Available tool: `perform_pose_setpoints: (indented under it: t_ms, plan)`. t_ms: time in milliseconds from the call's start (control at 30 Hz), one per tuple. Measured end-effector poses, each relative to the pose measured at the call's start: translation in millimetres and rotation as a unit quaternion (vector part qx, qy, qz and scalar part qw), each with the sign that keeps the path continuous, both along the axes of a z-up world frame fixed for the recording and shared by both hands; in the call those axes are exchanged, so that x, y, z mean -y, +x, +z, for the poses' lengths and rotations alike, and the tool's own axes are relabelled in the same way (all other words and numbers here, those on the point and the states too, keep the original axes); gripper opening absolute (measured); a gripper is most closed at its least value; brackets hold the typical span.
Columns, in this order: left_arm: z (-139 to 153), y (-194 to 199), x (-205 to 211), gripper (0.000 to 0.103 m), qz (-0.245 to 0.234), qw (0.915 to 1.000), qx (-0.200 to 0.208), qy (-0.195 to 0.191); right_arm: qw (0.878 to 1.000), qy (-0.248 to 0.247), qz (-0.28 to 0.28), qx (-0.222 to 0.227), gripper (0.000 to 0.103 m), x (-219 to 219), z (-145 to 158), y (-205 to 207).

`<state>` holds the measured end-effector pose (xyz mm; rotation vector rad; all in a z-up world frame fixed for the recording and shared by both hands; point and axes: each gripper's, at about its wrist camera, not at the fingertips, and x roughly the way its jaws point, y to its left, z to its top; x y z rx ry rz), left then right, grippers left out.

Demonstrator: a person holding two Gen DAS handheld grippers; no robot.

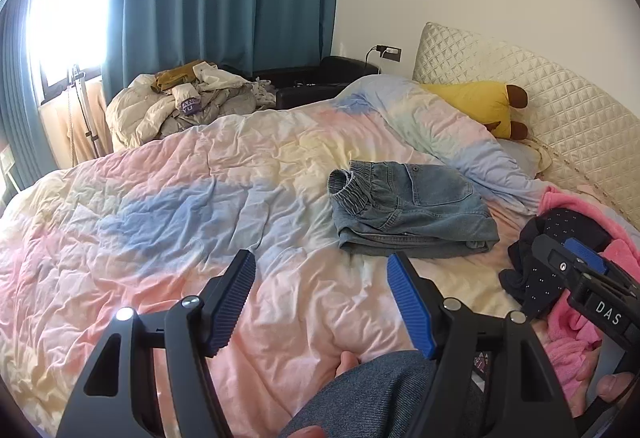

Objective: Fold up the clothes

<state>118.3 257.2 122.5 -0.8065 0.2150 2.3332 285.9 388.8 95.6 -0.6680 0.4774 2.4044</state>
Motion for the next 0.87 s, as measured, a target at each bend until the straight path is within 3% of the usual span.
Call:
perform_pose_setpoints:
  t_ms: [500,867]
  plan:
    - [-3.3,-2.9,8.0,0.071,0.013,0.9999,-0.005,-0.005,0.999,0.034,-0.003,0.039,0.076,16.0,-3.4,-9.8]
    - [-3.1,-0.6,8.5,0.071,0.008,1.0000,-0.004,-0.004,0.998,0.047,-0.010,0.041,0.076,16.8,1.5,-6.9]
